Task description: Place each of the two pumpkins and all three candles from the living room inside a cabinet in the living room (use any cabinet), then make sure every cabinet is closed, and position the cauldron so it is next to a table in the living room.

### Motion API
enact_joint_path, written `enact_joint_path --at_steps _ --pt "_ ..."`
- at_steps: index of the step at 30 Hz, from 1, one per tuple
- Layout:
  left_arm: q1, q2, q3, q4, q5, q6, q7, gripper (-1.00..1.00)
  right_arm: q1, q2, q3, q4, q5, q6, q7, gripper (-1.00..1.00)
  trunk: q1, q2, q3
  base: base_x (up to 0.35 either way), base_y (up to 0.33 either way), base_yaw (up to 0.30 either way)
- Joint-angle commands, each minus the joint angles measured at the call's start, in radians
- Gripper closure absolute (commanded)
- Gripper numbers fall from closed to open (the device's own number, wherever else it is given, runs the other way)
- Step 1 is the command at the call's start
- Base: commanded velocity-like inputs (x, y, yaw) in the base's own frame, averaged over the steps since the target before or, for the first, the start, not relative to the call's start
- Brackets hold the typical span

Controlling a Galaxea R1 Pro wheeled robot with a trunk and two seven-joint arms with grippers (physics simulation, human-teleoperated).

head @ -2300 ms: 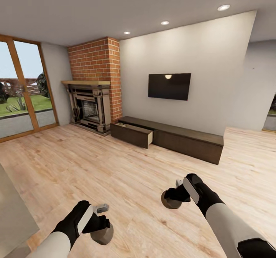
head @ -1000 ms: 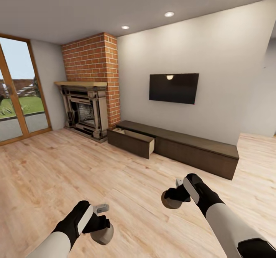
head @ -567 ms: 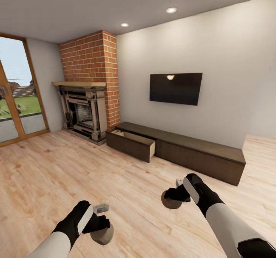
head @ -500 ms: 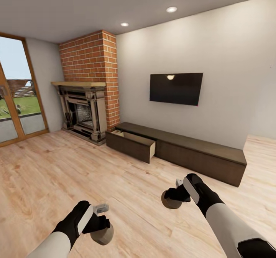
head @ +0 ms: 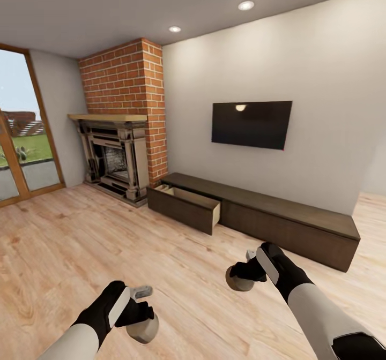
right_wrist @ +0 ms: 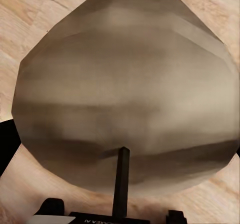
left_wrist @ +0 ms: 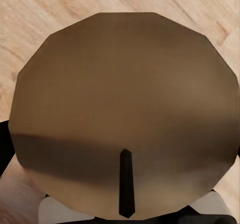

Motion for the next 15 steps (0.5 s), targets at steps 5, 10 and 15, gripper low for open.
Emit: enact_joint_path --at_steps 5,10,15 --pt "-0.001 0.0 -0.002 -0.001 0.009 0.004 0.005 1.0 -0.001 -0.001 0.006 -0.001 -0.015 0.003 -0.009 1.0 0.001 -0.001 -0.001 0.336 0.139 0.0" --pt "-0.001 0.0 -0.002 -0.001 0.009 0.004 0.005 1.0 -0.001 -0.001 0.006 -0.001 -0.014 0.003 -0.009 1.0 0.001 -0.001 -0.001 0.326 0.169 0.0" --pt "-0.001 0.001 -0.002 -0.001 0.009 0.003 0.005 1.0 -0.001 -0.001 0.006 -0.001 -0.014 0.003 -0.009 1.0 0.001 -0.001 -0.001 0.32 0.181 0.0"
